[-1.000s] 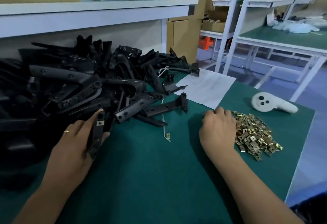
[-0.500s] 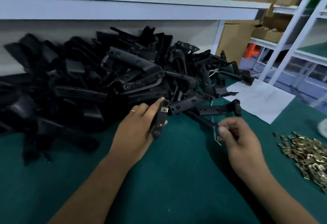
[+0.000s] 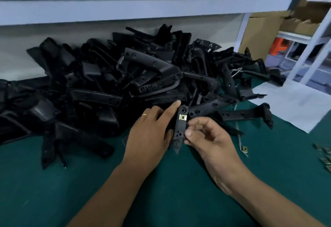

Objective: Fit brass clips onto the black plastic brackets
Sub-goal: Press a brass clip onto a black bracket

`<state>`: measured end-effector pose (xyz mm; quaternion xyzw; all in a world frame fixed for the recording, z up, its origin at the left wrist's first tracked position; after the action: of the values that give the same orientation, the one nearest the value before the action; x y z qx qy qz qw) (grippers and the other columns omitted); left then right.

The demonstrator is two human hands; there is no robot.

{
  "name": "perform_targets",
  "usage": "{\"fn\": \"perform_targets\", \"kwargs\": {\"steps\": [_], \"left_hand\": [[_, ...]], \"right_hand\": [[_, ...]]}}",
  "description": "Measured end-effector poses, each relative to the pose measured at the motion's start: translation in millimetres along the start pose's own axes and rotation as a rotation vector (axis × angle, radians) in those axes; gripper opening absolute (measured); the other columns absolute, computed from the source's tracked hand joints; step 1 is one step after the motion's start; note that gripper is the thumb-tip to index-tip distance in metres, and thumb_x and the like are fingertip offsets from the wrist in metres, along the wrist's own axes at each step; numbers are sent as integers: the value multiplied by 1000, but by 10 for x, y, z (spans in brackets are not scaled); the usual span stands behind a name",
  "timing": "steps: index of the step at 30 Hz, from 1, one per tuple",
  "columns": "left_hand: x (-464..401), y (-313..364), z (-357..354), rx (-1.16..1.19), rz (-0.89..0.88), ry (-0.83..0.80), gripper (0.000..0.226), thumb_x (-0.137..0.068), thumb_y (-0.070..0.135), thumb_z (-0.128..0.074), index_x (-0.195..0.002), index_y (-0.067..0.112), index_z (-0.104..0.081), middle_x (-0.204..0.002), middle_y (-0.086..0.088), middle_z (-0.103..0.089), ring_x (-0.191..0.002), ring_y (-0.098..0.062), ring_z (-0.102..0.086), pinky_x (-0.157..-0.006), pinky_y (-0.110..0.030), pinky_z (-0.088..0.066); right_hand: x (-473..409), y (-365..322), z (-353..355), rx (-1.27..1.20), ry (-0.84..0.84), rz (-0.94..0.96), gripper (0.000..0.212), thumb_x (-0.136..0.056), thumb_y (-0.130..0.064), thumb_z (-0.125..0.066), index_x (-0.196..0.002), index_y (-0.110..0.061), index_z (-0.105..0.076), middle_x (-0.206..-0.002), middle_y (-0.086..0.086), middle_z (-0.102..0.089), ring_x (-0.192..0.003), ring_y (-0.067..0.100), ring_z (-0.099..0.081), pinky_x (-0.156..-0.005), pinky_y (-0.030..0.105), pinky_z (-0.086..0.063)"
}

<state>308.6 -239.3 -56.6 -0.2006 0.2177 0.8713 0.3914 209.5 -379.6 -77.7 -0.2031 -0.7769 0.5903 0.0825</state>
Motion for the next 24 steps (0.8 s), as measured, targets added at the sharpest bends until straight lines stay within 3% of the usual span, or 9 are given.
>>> {"fn": "perform_targets", "kwargs": {"steps": [7,10,14,20,24], "left_hand": [[28,-31,13,36,66,-8,79,-92,23,-67,-161,38,-31,-112,3,-54,-101,-18,-49,-67,-28,-40],[31,-22,-2,33,38,-26,76,-92,28,-59,-161,38,-30,-110,4,-53,-98,-17,-50,-63,-28,-42],[39,-32,20,51,46,-32,75,-90,28,-55,-160,38,-31,-108,4,-52,-97,-17,-50,-61,-33,-47],[41,-7,-1,41,20,-42,82,-90,19,-67,-161,39,-31,-110,4,-53,-98,-17,-51,-66,-33,-50],[55,20,25,21,-13,-45,79,-90,19,-64,-161,37,-33,-112,2,-54,-98,-20,-53,-66,-36,-52]], "right_hand": [[59,-1,7,6,13,25,32,-71,-15,-89,-101,-14,-77,-99,4,-73,-93,15,-67,-91,24,-55],[79,-9,-6,22,-21,39,29,-73,-15,-87,-101,-16,-79,-98,3,-75,-94,12,-69,-90,22,-54],[76,-17,-10,-73,-22,25,23,-74,-14,-83,-97,-12,-80,-98,12,-76,-93,20,-73,-93,32,-57],[74,-22,-25,-142,6,-18,20,-73,0,-79,-91,-7,-77,-91,12,-74,-84,19,-73,-79,29,-61],[73,-42,10,-85,31,-39,27,-72,7,-78,-95,-5,-73,-84,11,-73,-78,19,-73,-76,32,-63]]}}
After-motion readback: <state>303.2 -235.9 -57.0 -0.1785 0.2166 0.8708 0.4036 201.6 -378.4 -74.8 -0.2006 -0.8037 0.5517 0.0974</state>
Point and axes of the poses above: each hand's wrist, its own x-axis away from the middle knuckle, its own z-axis out of the back of the hand, y = z × x, the point moved 4 cm from there along -x, towards the middle knuckle
